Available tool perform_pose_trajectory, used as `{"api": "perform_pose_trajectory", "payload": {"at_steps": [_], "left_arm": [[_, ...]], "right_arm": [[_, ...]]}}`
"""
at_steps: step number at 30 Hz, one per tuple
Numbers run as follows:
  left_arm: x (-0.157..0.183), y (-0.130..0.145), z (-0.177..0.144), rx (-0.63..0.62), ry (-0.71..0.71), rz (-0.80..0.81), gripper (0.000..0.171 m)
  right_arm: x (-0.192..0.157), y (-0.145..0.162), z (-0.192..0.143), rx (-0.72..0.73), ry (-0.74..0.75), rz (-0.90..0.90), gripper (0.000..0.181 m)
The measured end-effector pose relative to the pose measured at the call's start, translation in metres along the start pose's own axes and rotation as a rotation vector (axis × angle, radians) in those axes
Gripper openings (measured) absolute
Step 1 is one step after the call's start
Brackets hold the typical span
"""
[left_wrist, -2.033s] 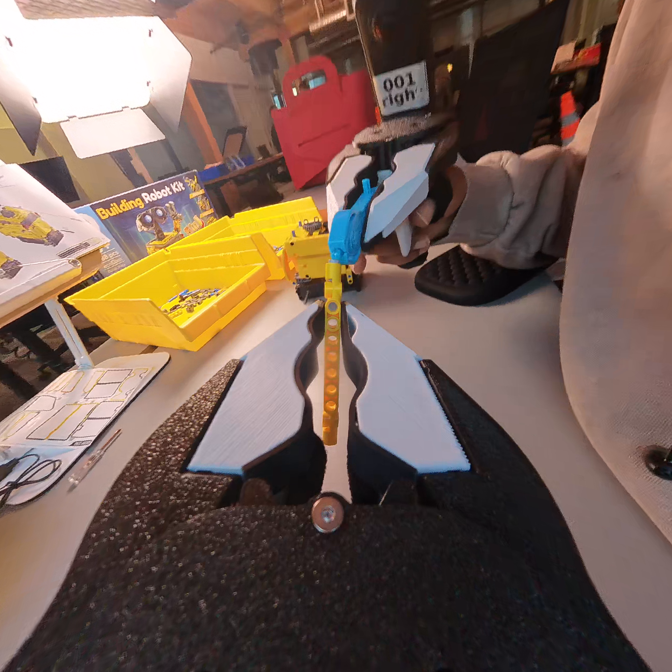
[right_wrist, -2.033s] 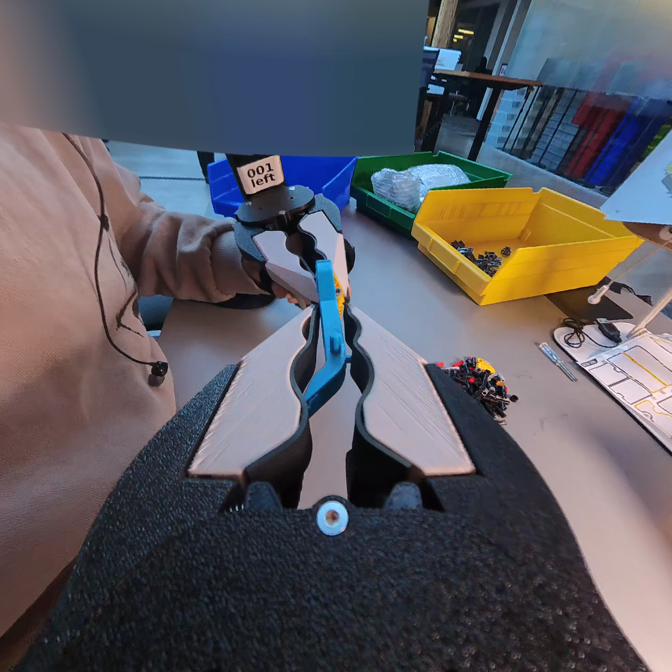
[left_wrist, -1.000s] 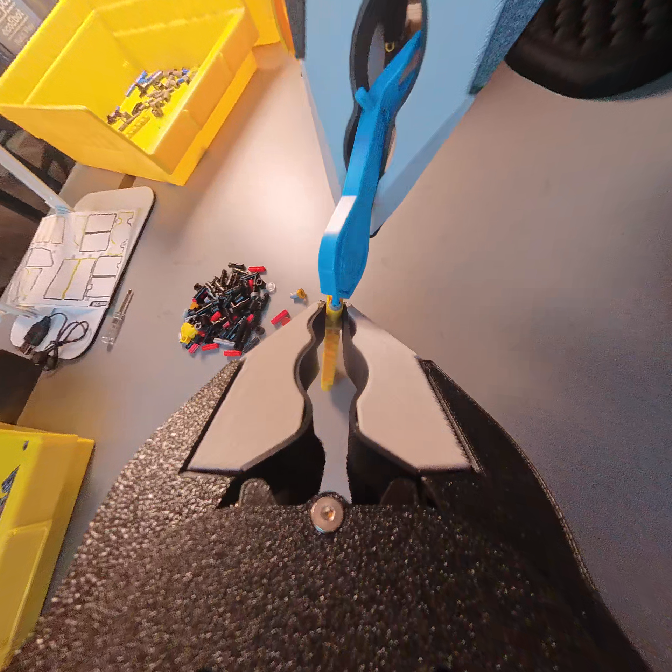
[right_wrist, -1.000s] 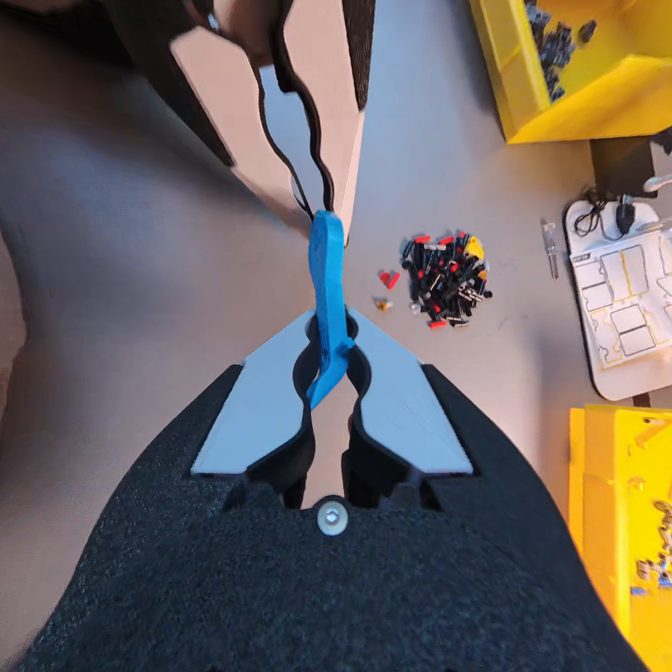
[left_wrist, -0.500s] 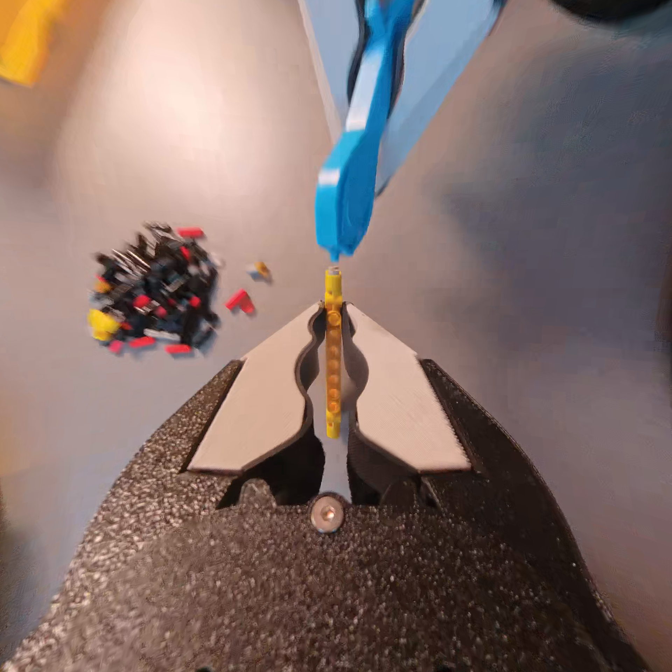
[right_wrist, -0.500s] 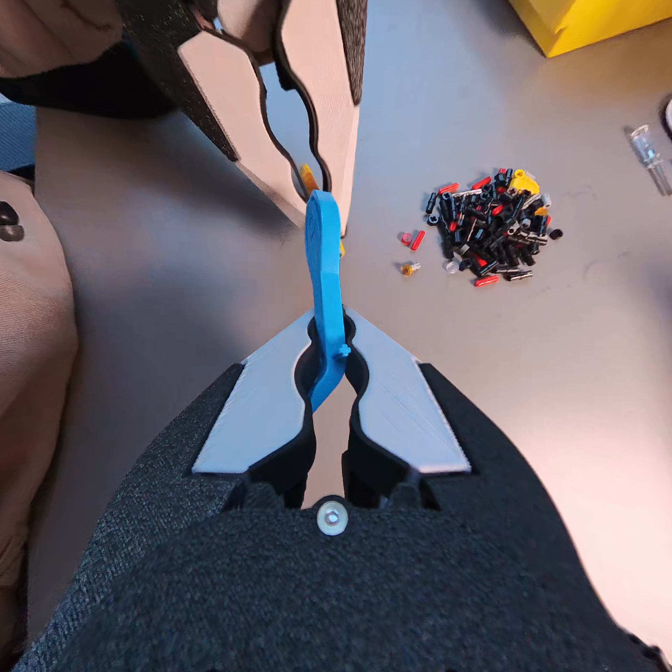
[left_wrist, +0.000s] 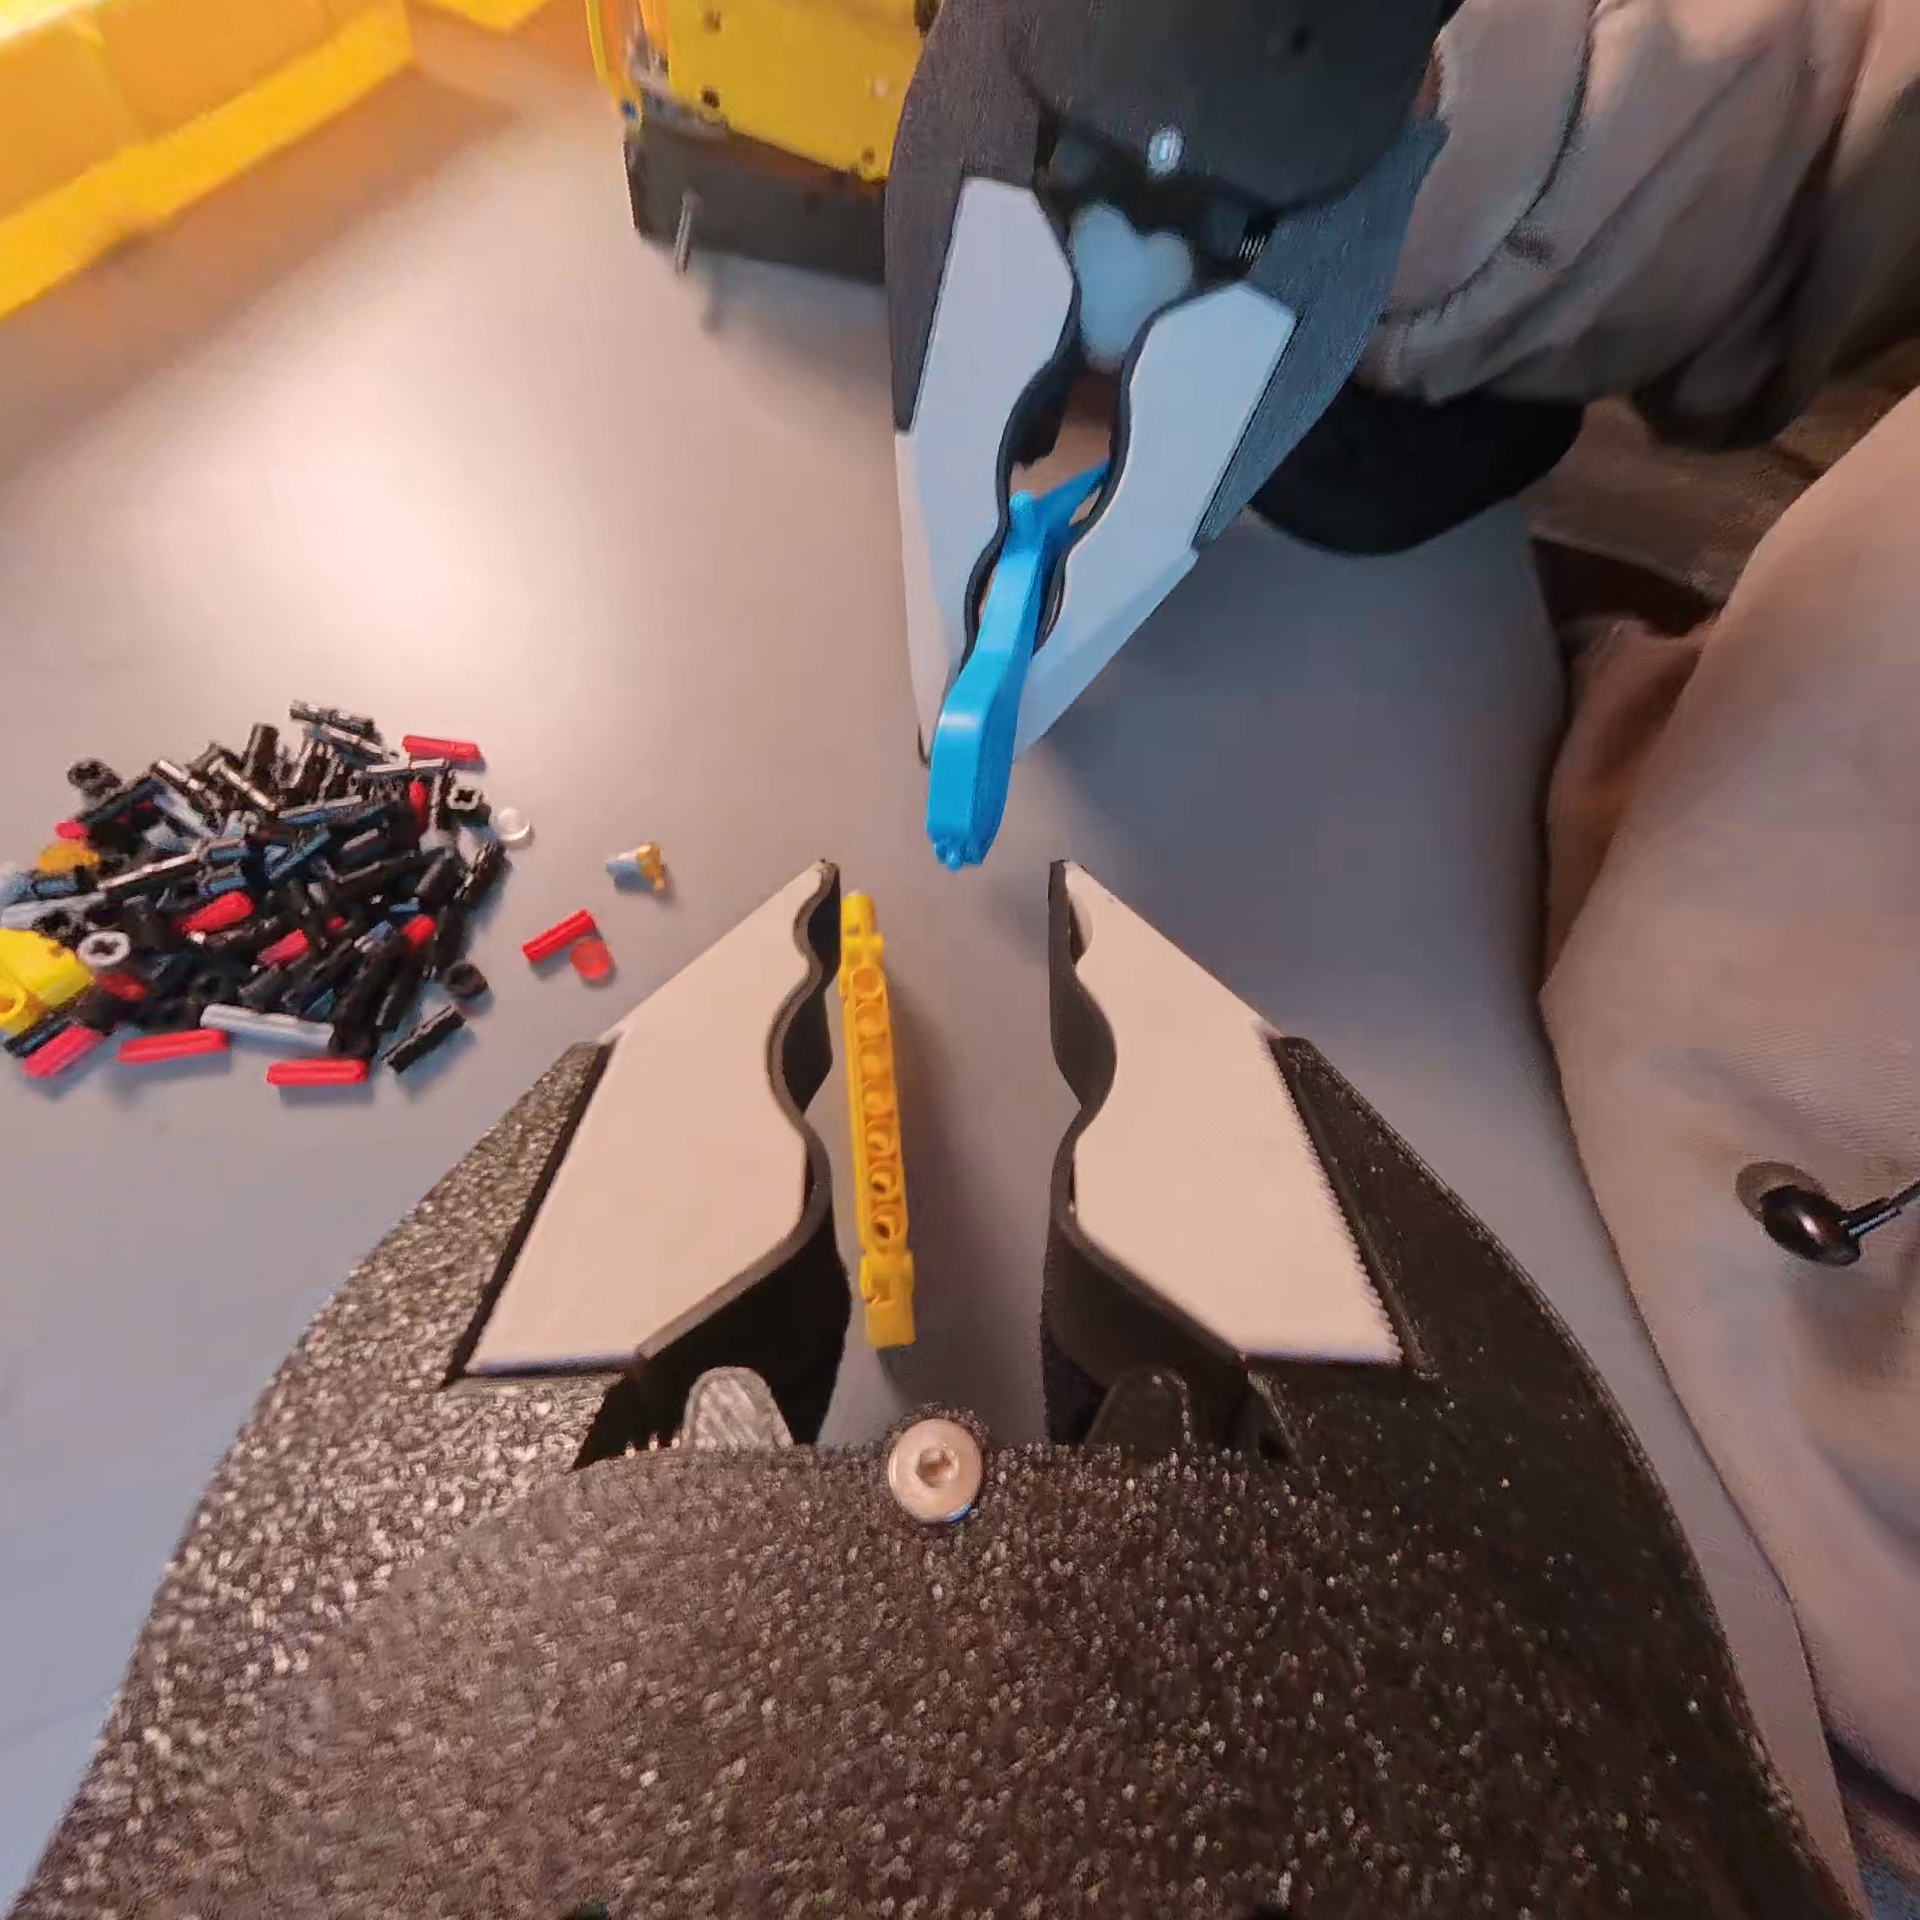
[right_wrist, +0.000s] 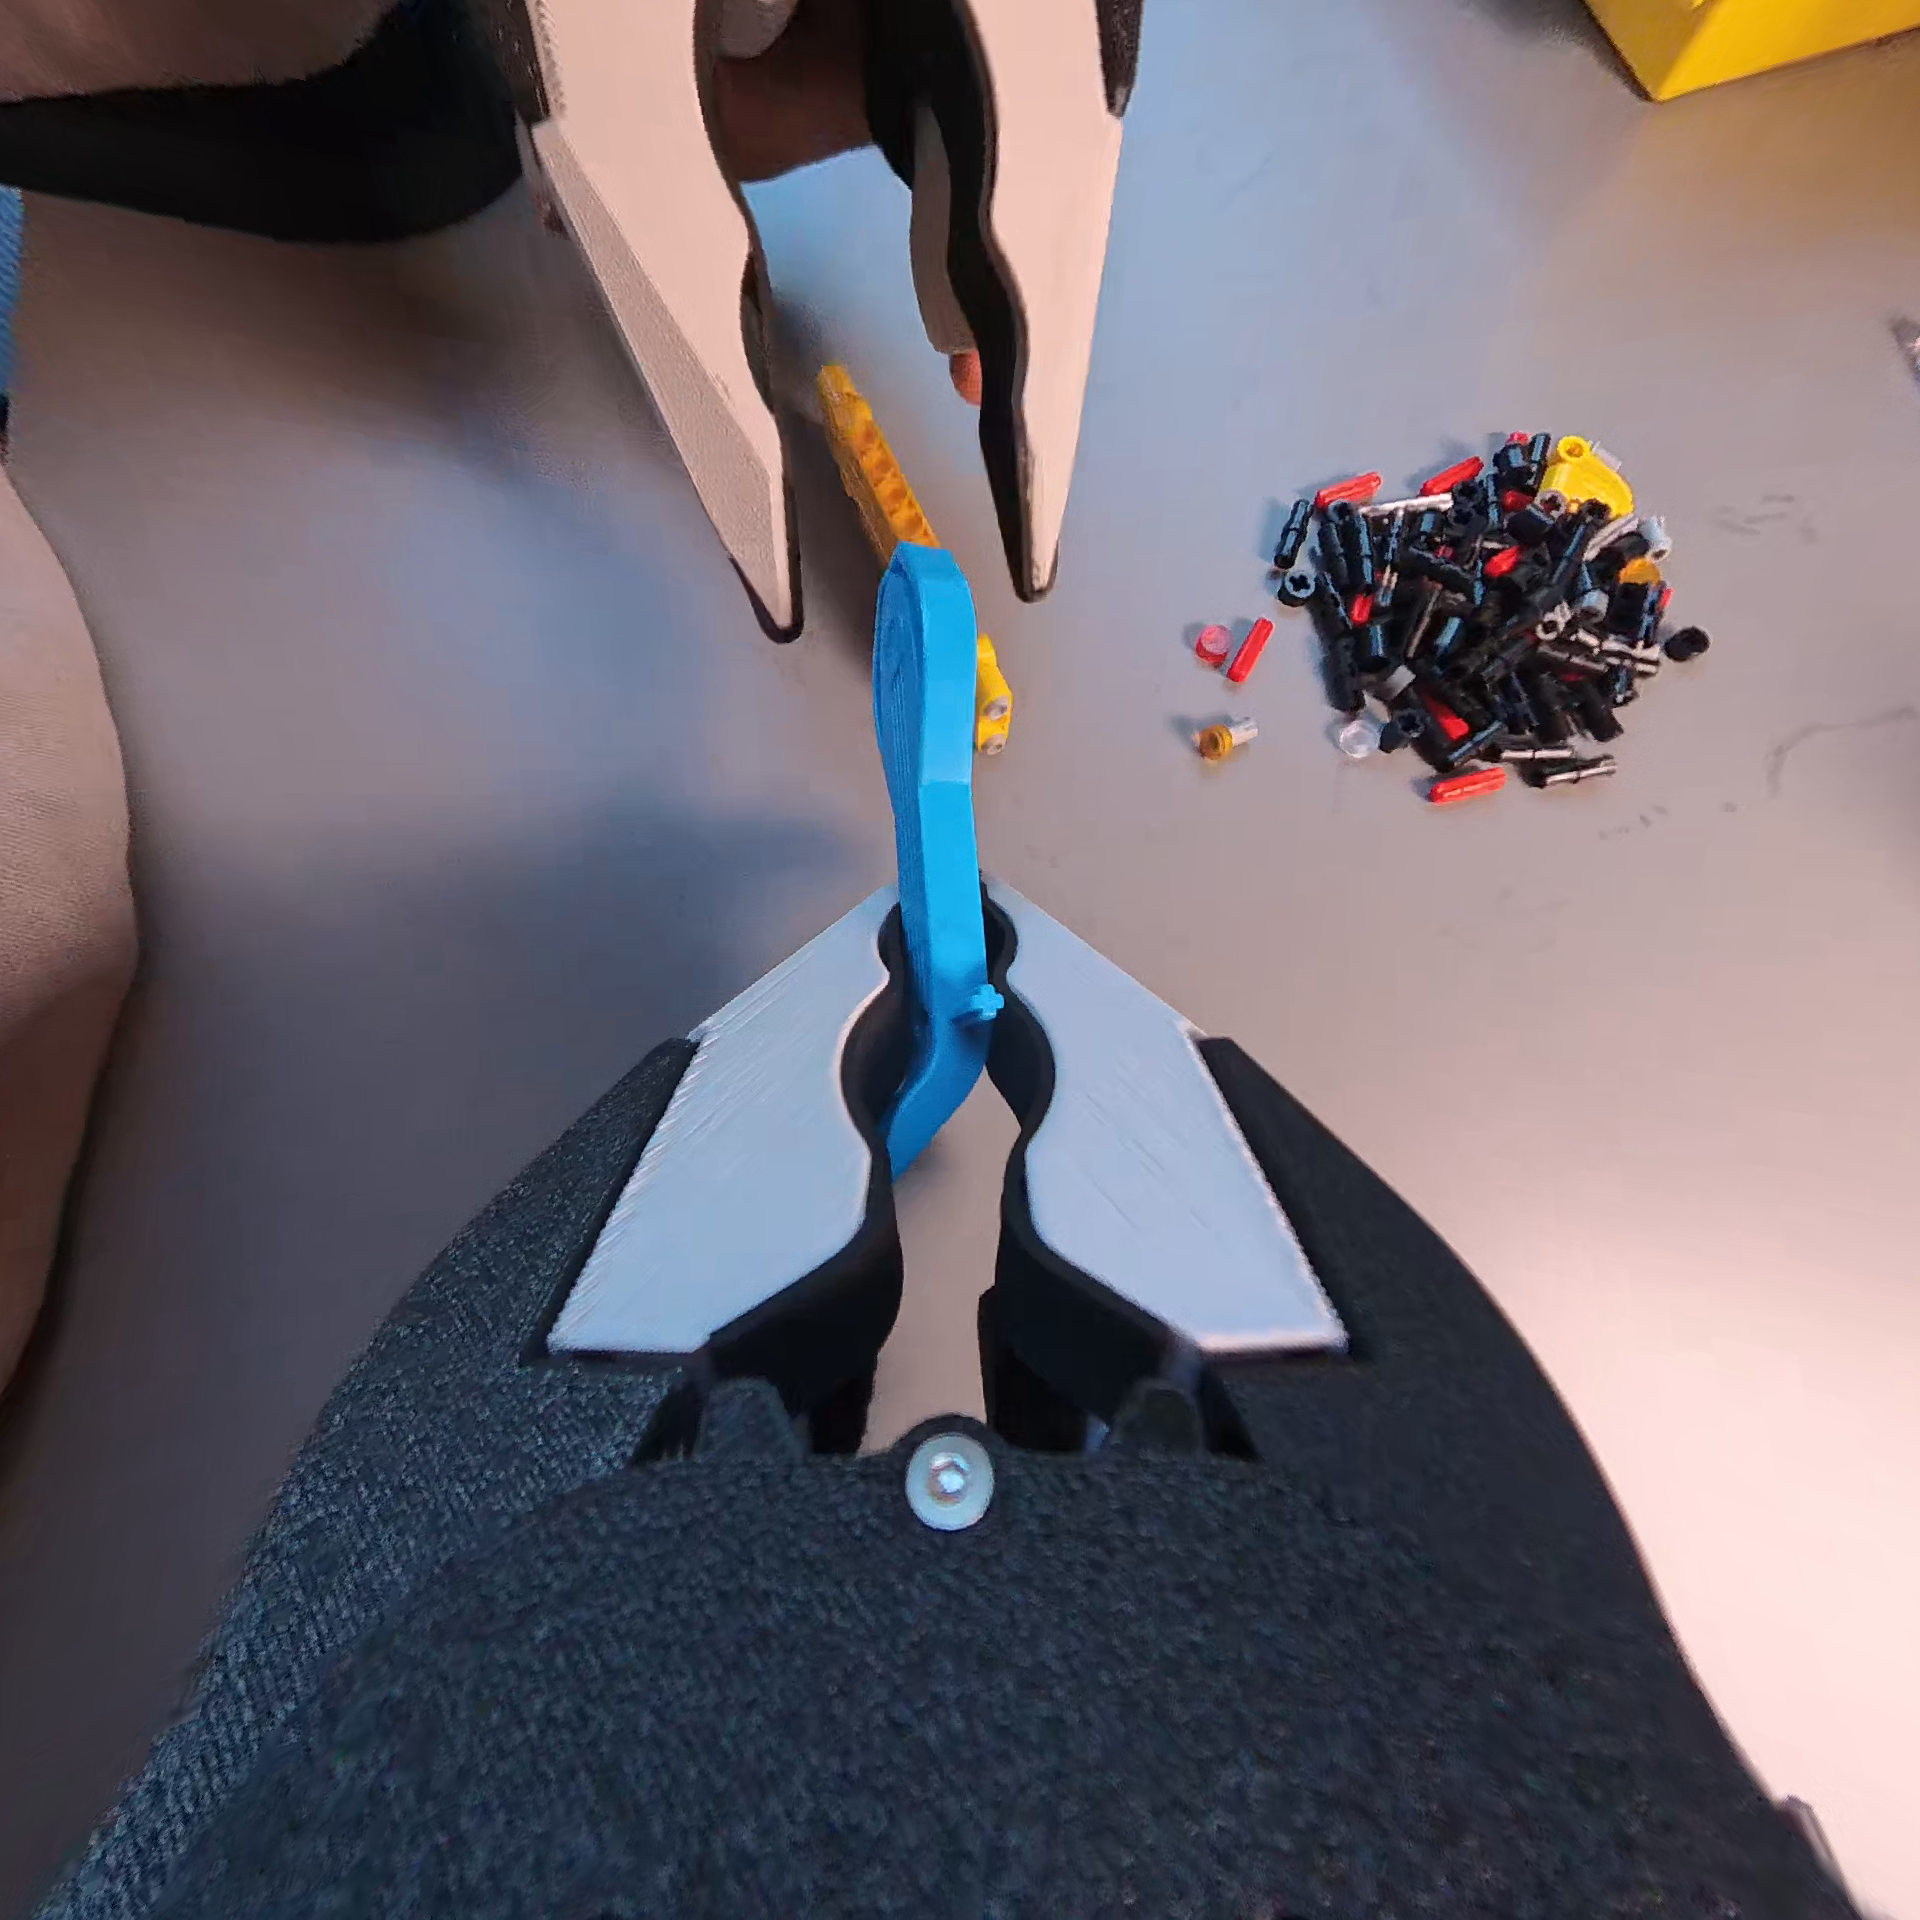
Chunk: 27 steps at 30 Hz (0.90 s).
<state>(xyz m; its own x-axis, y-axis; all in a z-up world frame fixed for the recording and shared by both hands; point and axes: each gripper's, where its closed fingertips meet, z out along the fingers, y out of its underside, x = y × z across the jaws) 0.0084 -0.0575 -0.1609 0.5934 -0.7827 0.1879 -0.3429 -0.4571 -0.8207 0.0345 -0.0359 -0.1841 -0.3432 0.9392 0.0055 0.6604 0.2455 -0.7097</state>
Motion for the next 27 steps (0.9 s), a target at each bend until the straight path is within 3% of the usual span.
{"api": "perform_pose_trajectory", "payload": {"at_steps": [1, 3, 6, 11, 15, 27], "left_arm": [[0.002, -0.005, 0.0, 0.029, 0.003, 0.005, 0.035], [0.008, -0.011, 0.0, 0.064, 0.021, 0.031, 0.01], [0.014, -0.017, -0.005, 0.114, 0.038, 0.066, 0.007], [0.02, -0.028, -0.018, 0.261, 0.084, 0.065, 0.007], [0.021, -0.039, -0.025, 0.349, 0.102, 0.052, 0.007], [0.024, -0.049, -0.026, 0.419, 0.074, 0.085, 0.007]], "right_arm": [[0.0, -0.002, 0.001, 0.003, 0.009, -0.022, 0.006], [-0.001, -0.007, 0.003, 0.005, 0.024, -0.062, 0.006], [-0.004, -0.014, 0.0, 0.047, 0.027, -0.129, 0.006], [-0.021, -0.061, -0.03, 0.425, -0.142, -0.023, 0.02], [-0.018, -0.079, -0.041, 0.583, -0.181, 0.073, 0.015], [-0.02, -0.09, -0.043, 0.63, -0.155, 0.028, 0.019]]}}
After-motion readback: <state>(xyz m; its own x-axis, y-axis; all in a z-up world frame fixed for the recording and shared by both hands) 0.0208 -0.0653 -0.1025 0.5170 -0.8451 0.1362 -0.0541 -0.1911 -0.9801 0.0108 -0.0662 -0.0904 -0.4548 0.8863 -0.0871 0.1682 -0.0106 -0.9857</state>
